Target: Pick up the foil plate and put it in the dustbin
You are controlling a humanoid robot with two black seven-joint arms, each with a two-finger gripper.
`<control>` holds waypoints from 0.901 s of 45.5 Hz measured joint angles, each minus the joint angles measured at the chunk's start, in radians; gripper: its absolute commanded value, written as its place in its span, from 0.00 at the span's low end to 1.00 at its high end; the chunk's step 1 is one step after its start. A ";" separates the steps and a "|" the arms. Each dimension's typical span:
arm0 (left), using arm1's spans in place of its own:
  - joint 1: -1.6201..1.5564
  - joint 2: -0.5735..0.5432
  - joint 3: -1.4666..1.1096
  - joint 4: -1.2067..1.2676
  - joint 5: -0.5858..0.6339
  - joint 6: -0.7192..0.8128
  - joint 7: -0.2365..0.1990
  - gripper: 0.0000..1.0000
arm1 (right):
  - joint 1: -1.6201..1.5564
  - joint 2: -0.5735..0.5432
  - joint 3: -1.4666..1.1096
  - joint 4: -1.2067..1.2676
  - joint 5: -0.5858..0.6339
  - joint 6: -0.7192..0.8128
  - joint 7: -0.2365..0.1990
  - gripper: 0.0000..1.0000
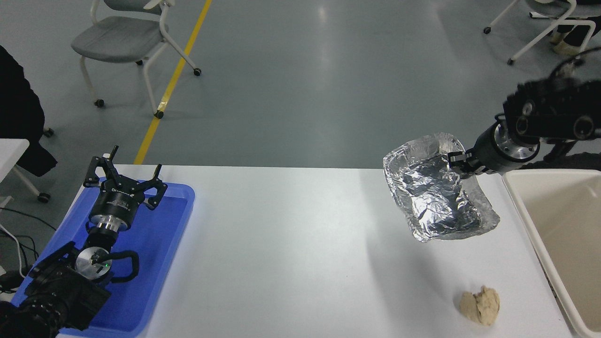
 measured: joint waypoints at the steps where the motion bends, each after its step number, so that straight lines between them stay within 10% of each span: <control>1: 0.001 0.000 0.000 0.000 0.000 0.000 0.000 1.00 | 0.012 -0.001 -0.007 0.009 0.000 0.006 0.000 0.00; 41: 0.000 0.000 0.000 0.000 0.000 0.000 0.000 1.00 | 0.263 -0.093 -0.125 0.104 -0.081 0.079 -0.018 0.00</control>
